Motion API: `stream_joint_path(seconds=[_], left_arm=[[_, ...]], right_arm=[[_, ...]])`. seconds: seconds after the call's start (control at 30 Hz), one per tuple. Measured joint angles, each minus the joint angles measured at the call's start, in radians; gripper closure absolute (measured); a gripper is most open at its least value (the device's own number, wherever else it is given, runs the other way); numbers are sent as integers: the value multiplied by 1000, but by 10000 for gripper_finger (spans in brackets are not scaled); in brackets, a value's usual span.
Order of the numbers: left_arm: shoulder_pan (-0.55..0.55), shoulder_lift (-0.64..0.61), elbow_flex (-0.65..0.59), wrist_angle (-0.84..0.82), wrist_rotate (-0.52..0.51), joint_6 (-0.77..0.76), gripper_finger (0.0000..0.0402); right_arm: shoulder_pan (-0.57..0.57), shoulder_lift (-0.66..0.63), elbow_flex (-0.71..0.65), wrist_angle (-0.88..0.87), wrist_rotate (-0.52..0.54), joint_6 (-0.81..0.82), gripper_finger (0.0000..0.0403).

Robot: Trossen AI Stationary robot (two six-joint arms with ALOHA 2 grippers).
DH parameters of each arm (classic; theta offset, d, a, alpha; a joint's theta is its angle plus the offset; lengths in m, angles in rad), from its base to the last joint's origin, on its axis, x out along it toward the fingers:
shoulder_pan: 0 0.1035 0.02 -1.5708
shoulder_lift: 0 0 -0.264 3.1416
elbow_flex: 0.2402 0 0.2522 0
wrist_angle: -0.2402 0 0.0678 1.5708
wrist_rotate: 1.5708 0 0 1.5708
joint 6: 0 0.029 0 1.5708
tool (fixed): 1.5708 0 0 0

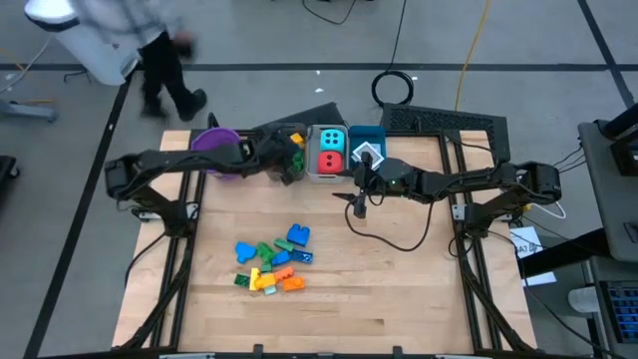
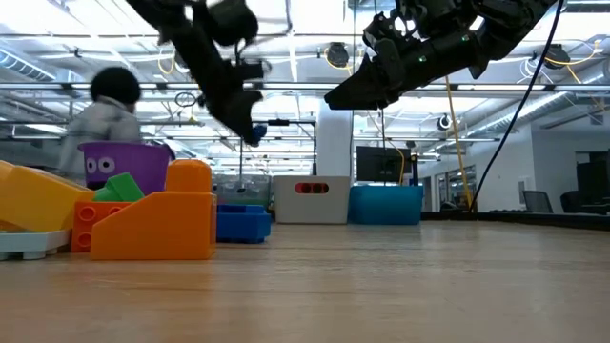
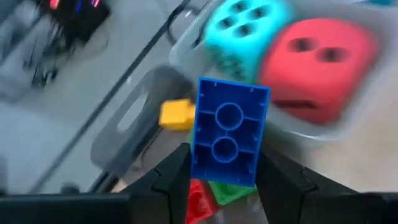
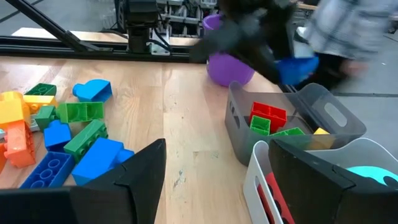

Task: Pick & Place Toys
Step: Put the blue game piece into the black bin

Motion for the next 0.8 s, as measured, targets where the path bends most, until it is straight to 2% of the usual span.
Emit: stream_joint_path(seconds=[0.23, 0.4, 0.53, 0.63, 0.8], left_arm=[[104, 101, 0, 26, 3, -107, 185], [111, 115, 0, 22, 3, -84, 141], [96, 103, 0, 16, 8, -59, 121], [76, 64, 0, 8, 58, -73, 113], [15, -22, 0, -70, 250, -98, 113]], right_arm=[[0, 0, 0, -1, 0, -1, 147], [0, 0, 0, -2, 0, -4, 147], [0, 0, 0, -3, 0, -4, 147], [0, 0, 0, -9, 0, -4, 147], [0, 0, 0, -9, 0, -1, 147]])
